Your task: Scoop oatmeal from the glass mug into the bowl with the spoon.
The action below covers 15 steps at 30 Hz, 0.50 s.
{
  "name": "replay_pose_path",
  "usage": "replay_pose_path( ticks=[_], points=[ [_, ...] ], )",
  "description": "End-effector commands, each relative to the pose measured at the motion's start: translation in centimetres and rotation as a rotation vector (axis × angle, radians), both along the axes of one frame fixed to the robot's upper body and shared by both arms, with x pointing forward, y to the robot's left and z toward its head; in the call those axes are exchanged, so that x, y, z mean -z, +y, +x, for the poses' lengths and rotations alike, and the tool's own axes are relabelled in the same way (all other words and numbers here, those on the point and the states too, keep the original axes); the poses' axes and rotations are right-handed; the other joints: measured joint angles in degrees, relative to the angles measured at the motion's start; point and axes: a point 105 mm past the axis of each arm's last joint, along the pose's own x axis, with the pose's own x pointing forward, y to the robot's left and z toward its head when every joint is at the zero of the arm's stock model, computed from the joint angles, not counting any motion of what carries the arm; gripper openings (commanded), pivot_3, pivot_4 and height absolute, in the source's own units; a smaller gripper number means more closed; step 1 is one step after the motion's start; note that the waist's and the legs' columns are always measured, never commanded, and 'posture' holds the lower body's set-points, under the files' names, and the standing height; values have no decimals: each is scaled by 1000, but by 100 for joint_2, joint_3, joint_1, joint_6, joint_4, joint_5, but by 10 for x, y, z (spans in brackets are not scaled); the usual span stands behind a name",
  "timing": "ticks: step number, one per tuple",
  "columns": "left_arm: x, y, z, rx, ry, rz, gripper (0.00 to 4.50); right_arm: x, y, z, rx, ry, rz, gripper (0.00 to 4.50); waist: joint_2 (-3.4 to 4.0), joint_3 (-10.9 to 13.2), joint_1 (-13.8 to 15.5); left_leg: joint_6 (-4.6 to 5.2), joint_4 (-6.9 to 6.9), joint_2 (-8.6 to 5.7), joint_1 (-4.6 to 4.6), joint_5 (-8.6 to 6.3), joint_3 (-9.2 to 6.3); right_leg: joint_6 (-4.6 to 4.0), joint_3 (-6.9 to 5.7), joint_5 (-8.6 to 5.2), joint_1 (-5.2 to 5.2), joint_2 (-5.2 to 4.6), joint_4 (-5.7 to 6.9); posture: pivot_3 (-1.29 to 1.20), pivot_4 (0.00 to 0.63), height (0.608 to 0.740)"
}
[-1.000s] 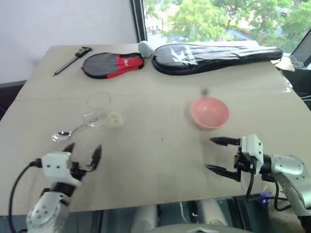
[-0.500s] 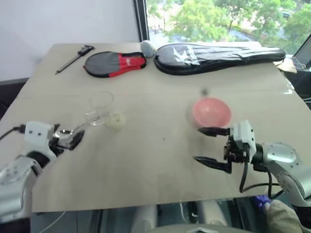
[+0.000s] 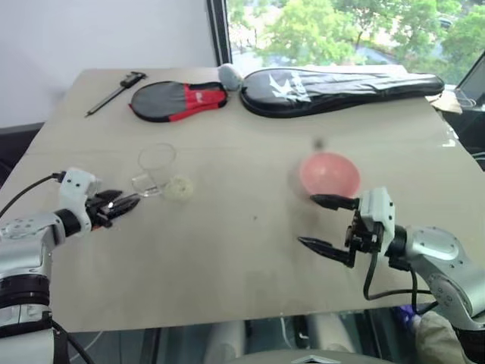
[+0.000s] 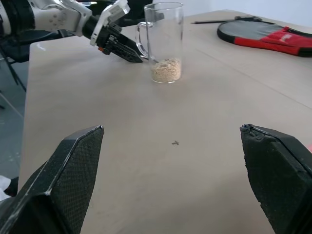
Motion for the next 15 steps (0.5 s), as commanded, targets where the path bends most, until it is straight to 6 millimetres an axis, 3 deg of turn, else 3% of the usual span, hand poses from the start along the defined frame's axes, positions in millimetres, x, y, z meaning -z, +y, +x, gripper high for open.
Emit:
replay_pose_path(
  ticks=[1, 4, 10, 13, 15],
  points=[
    [34, 19, -27, -64, 154, 26, 1029, -14, 0, -4, 0, -70, 14, 4500, 10, -6, -47, 0, 0, 1, 2, 0, 2, 0, 2, 0, 0, 0, 1, 0, 150, 740],
    [34, 24, -30, -84, 142, 29, 61, -14, -1, -2, 0, -73, 9, 4500, 28, -18, -75, 1, 0, 9, 15, 0, 18, 1, 11, 0, 0, 3, 10, 0, 150, 740],
    [25, 25, -32, -146, 34, 7, 61, -15, -3, 1, -8, -78, 4, 4500, 45, -28, -116, 2, -9, 12, 44, -1, 56, 1, 47, 0, -1, 5, 25, 0, 150, 740],
    [11, 30, -31, -231, -75, 22, 61, -16, -3, 2, -14, -79, 3, 4500, 39, -28, -131, 2, -12, 12, 55, -1, 71, 1, 63, 0, -1, 5, 32, 0, 150, 740],
    [-9, 38, -31, -315, -200, 39, 61, -17, -2, 3, -23, -79, 4, 4500, 29, -25, -137, 2, -12, 13, 60, -1, 76, 1, 70, 0, -1, 5, 35, 0, 150, 740]
  ],
)
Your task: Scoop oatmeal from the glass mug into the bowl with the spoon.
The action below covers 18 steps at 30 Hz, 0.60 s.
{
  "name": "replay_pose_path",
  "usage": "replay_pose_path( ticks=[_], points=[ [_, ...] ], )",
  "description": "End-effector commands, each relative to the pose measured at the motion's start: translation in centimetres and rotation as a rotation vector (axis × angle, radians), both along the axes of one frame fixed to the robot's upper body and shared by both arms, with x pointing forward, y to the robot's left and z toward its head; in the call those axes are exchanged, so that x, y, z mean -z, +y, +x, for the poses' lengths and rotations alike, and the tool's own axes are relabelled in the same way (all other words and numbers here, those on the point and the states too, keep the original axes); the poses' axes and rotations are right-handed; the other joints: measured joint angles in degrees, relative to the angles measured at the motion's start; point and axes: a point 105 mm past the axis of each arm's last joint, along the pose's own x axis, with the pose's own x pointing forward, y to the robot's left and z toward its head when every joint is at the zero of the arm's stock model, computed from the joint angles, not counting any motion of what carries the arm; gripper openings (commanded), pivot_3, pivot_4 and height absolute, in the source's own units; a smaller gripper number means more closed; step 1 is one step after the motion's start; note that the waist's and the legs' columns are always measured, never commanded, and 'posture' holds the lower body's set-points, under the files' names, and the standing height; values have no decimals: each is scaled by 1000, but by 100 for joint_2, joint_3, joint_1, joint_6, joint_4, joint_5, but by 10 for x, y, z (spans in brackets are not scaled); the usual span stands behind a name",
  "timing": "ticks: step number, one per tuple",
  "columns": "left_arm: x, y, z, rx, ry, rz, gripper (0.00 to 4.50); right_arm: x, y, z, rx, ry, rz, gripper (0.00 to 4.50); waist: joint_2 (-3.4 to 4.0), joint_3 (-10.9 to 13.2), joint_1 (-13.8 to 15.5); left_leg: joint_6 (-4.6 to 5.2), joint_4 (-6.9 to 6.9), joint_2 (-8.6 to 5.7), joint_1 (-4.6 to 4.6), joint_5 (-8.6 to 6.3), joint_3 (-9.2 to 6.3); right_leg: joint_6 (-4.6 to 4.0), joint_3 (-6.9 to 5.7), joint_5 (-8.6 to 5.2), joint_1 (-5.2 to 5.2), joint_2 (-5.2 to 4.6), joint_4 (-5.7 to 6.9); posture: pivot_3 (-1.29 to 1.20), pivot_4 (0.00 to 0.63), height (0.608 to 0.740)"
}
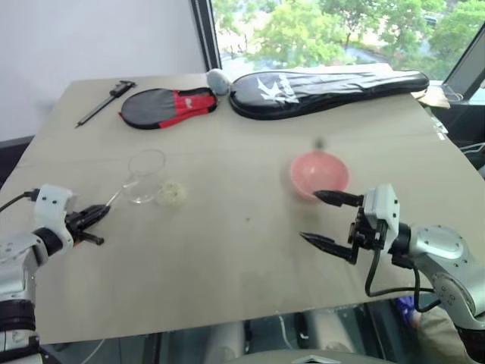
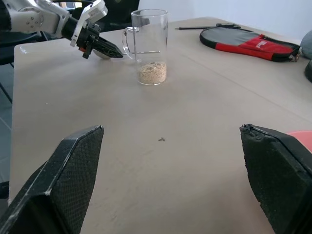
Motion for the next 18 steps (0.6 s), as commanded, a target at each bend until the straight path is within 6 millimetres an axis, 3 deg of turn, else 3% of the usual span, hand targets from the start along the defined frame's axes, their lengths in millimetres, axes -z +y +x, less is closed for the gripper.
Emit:
replay_pose_path(
  ticks=[1, 4, 7, 13, 18],
  points=[
    [-24, 19, -8, -173, -154, 24, 61, -12, 1, 0, -23, -48, 14, 4500, -22, 6, -14, 0, 0, 1, 2, 0, 3, 0, 3, 0, 0, 0, 0, 0, 150, 740],
    [-67, 21, -9, -258, -358, 42, 61, -16, 2, 5, -26, -45, 35, 4500, -81, 26, -2, 0, 0, 5, 2, 0, 5, -1, 5, 1, -2, 2, 6, 0, 150, 740],
    [-112, 8, -8, -269, -545, 33, 61, -24, 2, 13, -11, -42, 68, 4500, -146, 42, 72, -2, 5, 10, -2, 1, -6, -7, -3, 4, -2, 1, 9, 0, 150, 740],
    [-203, -41, 0, -180, -850, 116, 61, -55, 3, 41, 98, -4, 175, 4500, -160, 46, 196, -6, 10, -3, -22, 2, -15, -18, -16, 12, -2, -15, -3, 0, 150, 740],
    [-250, -93, 10, -34, -977, 261, 61, -92, 8, 68, 230, 18, 270, 4500, -145, 55, 208, -16, 9, -4, -46, 8, -18, -7, -20, 21, -21, -7, -7, 0, 150, 740]
  ],
)
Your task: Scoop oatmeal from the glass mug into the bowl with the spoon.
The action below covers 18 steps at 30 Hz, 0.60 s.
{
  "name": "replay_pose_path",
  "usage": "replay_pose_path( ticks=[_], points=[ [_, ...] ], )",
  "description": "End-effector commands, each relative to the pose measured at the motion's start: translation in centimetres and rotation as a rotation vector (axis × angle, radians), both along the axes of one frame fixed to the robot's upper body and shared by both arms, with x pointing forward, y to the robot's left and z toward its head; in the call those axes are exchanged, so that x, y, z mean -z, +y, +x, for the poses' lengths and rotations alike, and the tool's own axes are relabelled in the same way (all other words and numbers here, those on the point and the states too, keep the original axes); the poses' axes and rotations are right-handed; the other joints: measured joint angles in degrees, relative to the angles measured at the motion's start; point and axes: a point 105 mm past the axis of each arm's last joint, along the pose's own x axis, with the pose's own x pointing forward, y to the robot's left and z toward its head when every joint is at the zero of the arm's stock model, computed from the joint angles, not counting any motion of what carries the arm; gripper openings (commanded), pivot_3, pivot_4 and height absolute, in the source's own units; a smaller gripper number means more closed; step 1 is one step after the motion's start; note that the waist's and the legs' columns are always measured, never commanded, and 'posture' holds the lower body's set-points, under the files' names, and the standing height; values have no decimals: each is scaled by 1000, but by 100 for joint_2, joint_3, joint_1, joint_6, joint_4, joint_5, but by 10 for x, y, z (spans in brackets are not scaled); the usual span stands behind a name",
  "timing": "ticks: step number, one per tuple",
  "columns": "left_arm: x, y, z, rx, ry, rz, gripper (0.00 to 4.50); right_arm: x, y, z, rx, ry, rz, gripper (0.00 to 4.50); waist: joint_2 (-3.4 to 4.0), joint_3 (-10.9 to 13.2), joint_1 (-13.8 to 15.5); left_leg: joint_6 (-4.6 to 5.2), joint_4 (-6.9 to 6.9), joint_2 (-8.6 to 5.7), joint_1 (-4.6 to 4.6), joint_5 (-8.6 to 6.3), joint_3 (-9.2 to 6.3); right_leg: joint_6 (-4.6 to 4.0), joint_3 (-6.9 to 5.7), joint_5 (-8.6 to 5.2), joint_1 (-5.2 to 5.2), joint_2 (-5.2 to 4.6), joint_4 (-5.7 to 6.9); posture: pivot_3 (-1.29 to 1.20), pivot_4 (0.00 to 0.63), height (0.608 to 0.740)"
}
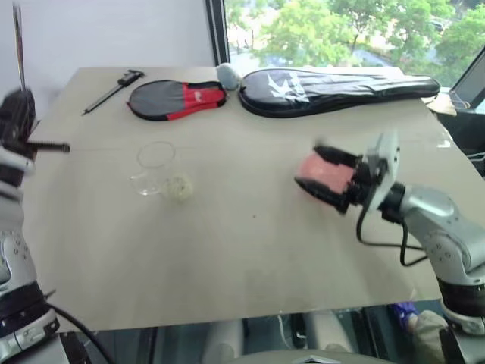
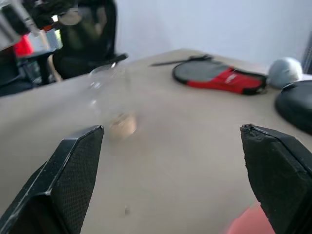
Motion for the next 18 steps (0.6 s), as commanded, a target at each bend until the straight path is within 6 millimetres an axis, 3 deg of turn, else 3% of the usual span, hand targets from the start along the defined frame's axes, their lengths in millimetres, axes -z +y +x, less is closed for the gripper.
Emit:
replay_pose_path(
  ticks=[1, 5, 10, 14, 18],
  points=[
    [-37, -38, 0, 23, -103, 168, 61, -29, -1, 14, 91, 13, 64, 4500, 5, 3, 4, -6, 0, 1, -7, 3, -1, 7, -1, 4, -8, 3, 3, 0, 150, 740],
    [-51, -96, 16, 28, -170, 477, 61, -69, 7, 32, 166, 24, 182, 4500, 11, 7, 12, -20, 0, 1, -24, 12, -14, 9, -11, 6, -16, 10, -1, 0, 150, 740],
    [-32, -160, 32, 37, -252, 808, 61, -104, 17, 49, 151, 193, 347, 4500, 20, 13, 13, -21, -3, -1, -34, 13, -11, 10, -11, 7, -15, 10, -21, 0, 150, 740],
    [-13, -182, 37, 19, -300, 933, 61, -118, 26, 48, 80, 302, 441, 4500, 24, 15, -3, -22, -9, 4, -46, 13, -10, 12, -15, 8, -20, 10, -33, 0, 150, 740],
    [-6, -196, 37, -7, -368, 946, 61, -117, 28, 51, 80, 395, 498, 4500, 28, 17, -2, -22, -13, 5, -70, 13, -19, 15, -28, 10, -28, 9, -32, 0, 150, 740]
  ],
)
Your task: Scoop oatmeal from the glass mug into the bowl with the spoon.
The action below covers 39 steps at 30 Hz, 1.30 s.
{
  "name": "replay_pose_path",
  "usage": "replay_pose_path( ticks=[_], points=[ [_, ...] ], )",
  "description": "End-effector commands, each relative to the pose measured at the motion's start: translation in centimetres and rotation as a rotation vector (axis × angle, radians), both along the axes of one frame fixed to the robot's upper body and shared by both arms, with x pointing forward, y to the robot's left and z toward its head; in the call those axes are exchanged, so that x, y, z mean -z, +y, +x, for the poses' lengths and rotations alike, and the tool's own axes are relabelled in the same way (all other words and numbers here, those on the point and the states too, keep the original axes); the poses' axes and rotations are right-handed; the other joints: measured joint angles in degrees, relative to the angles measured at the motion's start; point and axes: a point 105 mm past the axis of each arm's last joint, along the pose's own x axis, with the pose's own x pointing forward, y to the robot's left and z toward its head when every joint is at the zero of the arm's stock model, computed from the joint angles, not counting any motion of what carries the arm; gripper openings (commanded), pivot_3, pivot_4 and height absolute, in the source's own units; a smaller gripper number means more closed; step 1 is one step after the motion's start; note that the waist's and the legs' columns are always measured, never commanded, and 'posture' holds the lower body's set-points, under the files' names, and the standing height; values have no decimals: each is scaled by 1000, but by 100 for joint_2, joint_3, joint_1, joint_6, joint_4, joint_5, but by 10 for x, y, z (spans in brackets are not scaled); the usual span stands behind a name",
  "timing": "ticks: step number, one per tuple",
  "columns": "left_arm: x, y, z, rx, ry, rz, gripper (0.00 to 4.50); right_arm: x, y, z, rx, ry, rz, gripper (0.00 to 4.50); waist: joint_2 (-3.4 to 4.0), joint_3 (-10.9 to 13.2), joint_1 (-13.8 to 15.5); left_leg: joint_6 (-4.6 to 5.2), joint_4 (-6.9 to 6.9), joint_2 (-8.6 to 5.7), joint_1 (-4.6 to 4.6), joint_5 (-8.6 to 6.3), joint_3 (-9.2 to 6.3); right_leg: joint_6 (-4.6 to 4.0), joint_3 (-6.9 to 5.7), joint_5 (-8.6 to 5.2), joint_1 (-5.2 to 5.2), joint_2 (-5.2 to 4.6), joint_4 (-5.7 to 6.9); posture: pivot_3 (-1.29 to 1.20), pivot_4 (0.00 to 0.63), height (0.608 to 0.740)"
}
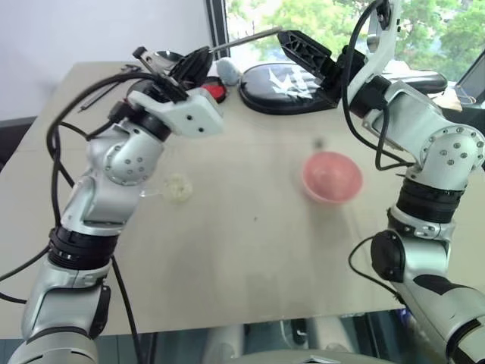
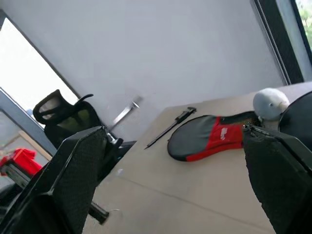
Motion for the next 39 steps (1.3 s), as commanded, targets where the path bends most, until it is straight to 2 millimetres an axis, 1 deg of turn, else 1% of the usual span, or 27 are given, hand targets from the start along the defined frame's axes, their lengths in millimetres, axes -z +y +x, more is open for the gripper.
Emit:
replay_pose_path(
  ticks=[1, 5, 11, 14, 17, 20, 22, 23, 24, 25, 27, 28, 32, 38, 39],
  points=[
    [-7, -11, -7, 15, -107, 18, 61, -16, 2, -7, -42, 9, 76, 4500, 1, 1, -1, 0, 1, 0, -8, 0, -2, 6, -1, 3, -5, -1, -3, 0, 150, 740],
    [1, -28, -10, 33, -168, 36, 61, -16, 6, -8, -78, 62, 134, 4500, 5, -1, -9, 0, 13, -3, -31, 0, -7, 17, -4, 10, -21, -4, -3, 0, 150, 740],
    [11, -36, -11, 29, -176, 69, 61, -24, 9, -14, -131, 65, 176, 4500, 7, 0, -72, 1, 16, -2, -35, 0, -15, 20, -9, 12, -23, -3, 1, 0, 150, 740],
    [13, -40, -13, 29, -180, 85, 61, -25, 13, -18, -149, 64, 181, 4500, 7, 0, -111, 1, 16, -1, -38, 0, -22, 20, -14, 12, -23, -4, 2, 0, 150, 740],
    [13, -39, -13, 16, -189, 95, 61, -26, 13, -19, -155, 62, 182, 4500, 7, 0, -118, 2, 16, -1, -38, 0, -25, 20, -16, 12, -23, -4, 4, 0, 150, 740],
    [12, -36, -12, 6, -192, 85, 0, -26, 11, -19, -147, 60, 177, 3681, 7, 0, -119, 2, 17, -1, -38, 0, -26, 20, -17, 12, -23, -4, 5, 0, 150, 740],
    [12, -37, -12, 10, -187, 78, 0, -26, 11, -18, -145, 62, 177, 2785, 7, 0, -118, 2, 17, -1, -39, 0, -28, 20, -18, 12, -23, -5, 4, 0, 150, 740],
    [12, -37, -12, 11, -186, 77, 0, -26, 11, -18, -143, 63, 178, 2495, 7, 0, -118, 2, 18, -1, -41, 0, -29, 20, -20, 12, -23, -6, 4, 0, 150, 740],
    [12, -36, -11, 11, -180, 71, 0, -26, 11, -18, -140, 65, 179, 1861, 7, 0, -118, 2, 19, -1, -41, 0, -30, 20, -20, 12, -23, -6, 4, 0, 150, 740],
    [13, -36, -10, 11, -173, 70, 0, -26, 11, -17, -137, 66, 180, 1415, 7, 0, -118, 2, 19, -1, -41, 0, -30, 20, -20, 12, -23, -6, 4, 0, 150, 740],
    [14, -36, -9, 12, -159, 69, 0, -26, 11, -16, -130, 68, 180, 349, 7, 0, -118, 2, 19, -1, -41, 0, -31, 20, -21, 12, -23, -6, 5, 0, 150, 740],
    [15, -36, -9, 12, -158, 67, 0, -25, 10, -15, -125, 72, 181, 74, 9, 1, -118, 2, 19, -1, -41, 0, -31, 20, -22, 12, -23, -6, 5, 0, 150, 740],
    [15, -35, -9, 18, -146, 52, 0, -24, 9, -14, -118, 80, 181, 74, 11, 2, -118, 2, 21, -1, -45, 0, -37, 20, -28, 12, -23, -7, 5, 0, 150, 740],
    [21, -38, -8, 42, -106, 34, 0, -22, 11, -11, -115, 100, 184, 74, 12, 2, -118, 2, 22, -1, -47, 1, -41, 20, -31, 12, -23, -7, 6, 0, 150, 740],
    [21, -39, -9, 46, -108, 30, 326, -22, 10, -10, -111, 102, 186, 10, 12, 1, -117, 2, 22, -1, -47, 1, -41, 20, -32, 12, -22, -7, 6, 0, 150, 740]
  ],
)
